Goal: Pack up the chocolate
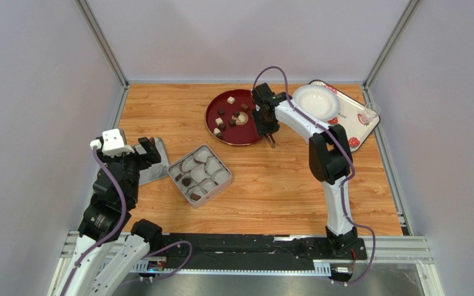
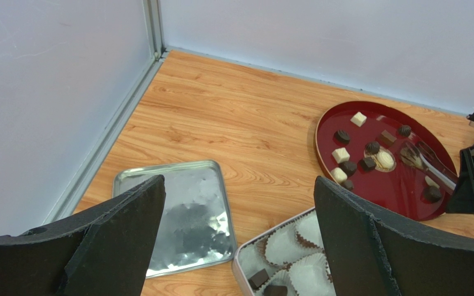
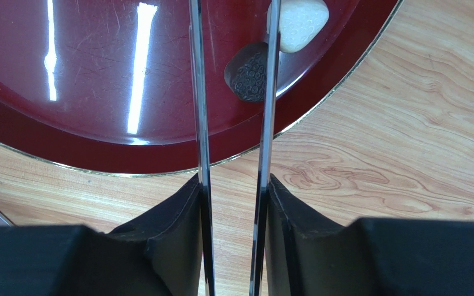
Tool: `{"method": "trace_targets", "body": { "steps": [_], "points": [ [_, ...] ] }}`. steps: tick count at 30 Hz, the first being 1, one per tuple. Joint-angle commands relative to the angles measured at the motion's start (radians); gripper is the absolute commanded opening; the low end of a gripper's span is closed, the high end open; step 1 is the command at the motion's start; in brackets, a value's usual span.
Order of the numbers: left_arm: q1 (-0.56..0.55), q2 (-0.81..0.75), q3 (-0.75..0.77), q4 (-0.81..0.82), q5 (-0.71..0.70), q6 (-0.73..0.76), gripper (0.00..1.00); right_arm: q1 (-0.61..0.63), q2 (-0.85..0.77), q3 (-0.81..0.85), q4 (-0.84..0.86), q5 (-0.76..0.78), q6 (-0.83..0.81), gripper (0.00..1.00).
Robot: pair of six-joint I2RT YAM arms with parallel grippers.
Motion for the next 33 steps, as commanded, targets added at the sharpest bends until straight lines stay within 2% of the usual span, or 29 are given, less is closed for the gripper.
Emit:
{"method": "trace_targets", "body": {
  "steps": [1,2,5,18,33],
  "points": [
    [0.006,0.003,-0.001,0.029,0.011,0.002,0.98,-0.005,-0.033,0.025,0.021,0.003,0.006,0.34],
    [0.006,0.004,-0.001,0.029,0.009,0.002,0.98,-0.005,-0.039,0.02,0.021,0.0,0.003,0.31],
    [0.006,0.006,-0.001,0.029,0.009,0.002,0.98,-0.003,-0.078,-0.006,0.028,0.006,-0.002,0.29],
    [0.006,0.015,-0.002,0.03,0.009,0.004,0.98,0.012,-0.235,-0.113,0.047,-0.006,-0.036,0.28],
    [0.006,0.03,-0.004,0.03,0.001,0.009,0.98,0.193,-0.411,-0.222,0.039,-0.028,-0.085,0.28]
  ]
}}
